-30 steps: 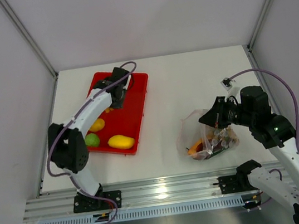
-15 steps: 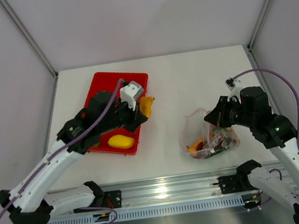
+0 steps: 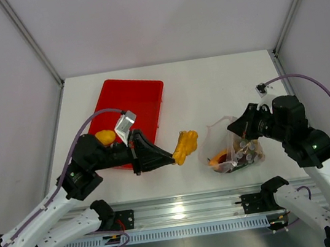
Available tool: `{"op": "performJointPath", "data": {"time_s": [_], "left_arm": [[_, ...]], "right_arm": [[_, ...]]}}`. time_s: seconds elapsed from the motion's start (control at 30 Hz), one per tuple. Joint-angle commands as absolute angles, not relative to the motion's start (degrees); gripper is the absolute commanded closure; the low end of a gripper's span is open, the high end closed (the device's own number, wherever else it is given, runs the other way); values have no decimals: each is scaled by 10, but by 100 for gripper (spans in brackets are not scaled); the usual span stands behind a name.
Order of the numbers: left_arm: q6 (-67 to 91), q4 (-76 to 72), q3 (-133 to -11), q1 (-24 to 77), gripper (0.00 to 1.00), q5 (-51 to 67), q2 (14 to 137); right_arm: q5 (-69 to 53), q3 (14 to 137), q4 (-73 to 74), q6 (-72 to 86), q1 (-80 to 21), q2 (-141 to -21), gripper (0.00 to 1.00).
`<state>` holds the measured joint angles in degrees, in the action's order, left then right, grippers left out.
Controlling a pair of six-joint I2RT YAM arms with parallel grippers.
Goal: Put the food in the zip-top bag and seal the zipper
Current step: Place the fake vegetable in the zipper food storage bag.
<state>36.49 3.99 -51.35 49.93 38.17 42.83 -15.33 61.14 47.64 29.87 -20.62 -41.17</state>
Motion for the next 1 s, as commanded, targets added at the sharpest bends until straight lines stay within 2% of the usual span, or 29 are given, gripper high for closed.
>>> {"op": "performJointPath", "data": {"time_s": [0.0,0.17,0.33,0.67,0.97], "left_arm": [[475,-125,-475,503,99,433,435],[587,-299,-405,504,100,425,475],[644,-394,-387,512,99,421,539],[639,-369,-401,537,99,390,613],[561,-274,-428,545,99,353,679]], "right_arm": [[-159,635,463,320,-211,-406,100],[-180,630,451,348,-213,-399,100],[-187,634,446,360,-220,-393,100],[-192,649,446,368,-229,-387,100],[-206,668,448,374,-229,-383,100]]}}
